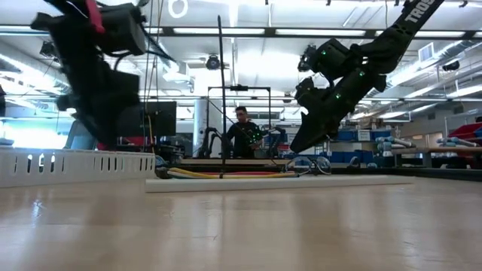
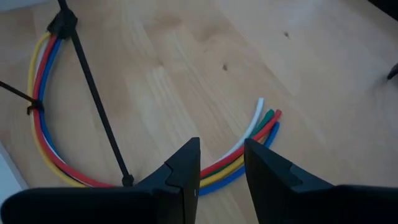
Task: Ziptie cables
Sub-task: Move the white cable duct to the top center of the table
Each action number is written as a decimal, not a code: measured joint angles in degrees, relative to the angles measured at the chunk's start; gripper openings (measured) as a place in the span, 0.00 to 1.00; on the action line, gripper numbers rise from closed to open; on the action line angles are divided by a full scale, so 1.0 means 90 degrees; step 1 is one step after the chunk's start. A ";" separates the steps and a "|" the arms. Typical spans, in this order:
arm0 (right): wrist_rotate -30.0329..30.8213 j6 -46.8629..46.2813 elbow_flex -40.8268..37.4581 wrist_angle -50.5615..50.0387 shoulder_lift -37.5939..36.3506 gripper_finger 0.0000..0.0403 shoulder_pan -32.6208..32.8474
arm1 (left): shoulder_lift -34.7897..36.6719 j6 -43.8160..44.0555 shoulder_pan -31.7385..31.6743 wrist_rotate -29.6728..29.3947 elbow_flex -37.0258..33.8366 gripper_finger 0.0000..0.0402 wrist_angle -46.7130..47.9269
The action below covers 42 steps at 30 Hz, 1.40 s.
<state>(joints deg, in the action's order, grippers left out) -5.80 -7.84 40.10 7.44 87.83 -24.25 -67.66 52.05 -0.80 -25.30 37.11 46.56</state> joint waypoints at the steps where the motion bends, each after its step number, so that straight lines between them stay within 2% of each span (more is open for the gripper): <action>1: -0.0003 0.0002 0.0000 -0.0006 -0.0003 0.28 0.0016 | -0.0066 0.0066 0.0000 -0.0052 -0.0009 0.32 0.0102; 10: -0.0029 0.0002 0.0000 -0.0045 -0.0023 0.28 0.0022 | -0.0519 0.0252 -0.0153 -0.0063 -0.0075 0.30 0.0287; 13: -0.0029 0.0004 0.0000 -0.0044 -0.0041 0.28 0.0024 | -0.0598 0.0220 -0.0219 -0.0010 -0.0192 0.22 0.0227; 16: -0.0032 0.0008 0.0000 -0.0077 -0.0051 0.28 0.0024 | -0.0648 -0.0227 -0.0280 -0.0054 -0.0242 0.07 -0.0174; 22: -0.0030 0.0066 0.0000 -0.0056 -0.0054 0.28 0.0010 | -0.0644 -0.2021 -0.0622 -0.0296 -0.0273 0.03 -0.1559; 29: -0.0027 0.0063 0.0000 -0.0223 -0.0263 0.28 0.0005 | -0.0915 -0.4133 -0.1766 -0.0423 -0.0273 0.03 -0.3677; 34: 0.0022 0.0080 0.0002 -0.0603 -0.0857 0.28 -0.0057 | -0.1830 -0.5532 -0.2398 0.0141 -0.0237 0.03 -0.5468; 38: 0.0019 0.0191 0.0000 -0.1003 -0.1477 0.28 -0.0068 | -0.2850 -0.6387 -0.2632 0.0208 0.0321 0.03 -0.5759; 42: 0.0052 0.0271 0.0002 -0.1240 -0.2000 0.28 -0.0069 | -0.3870 -0.7099 -0.2684 0.0648 0.1409 0.03 -0.5913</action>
<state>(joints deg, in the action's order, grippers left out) -5.34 -5.39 40.12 -3.72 69.83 -24.87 -102.49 -11.84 -24.95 -19.47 49.80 -6.65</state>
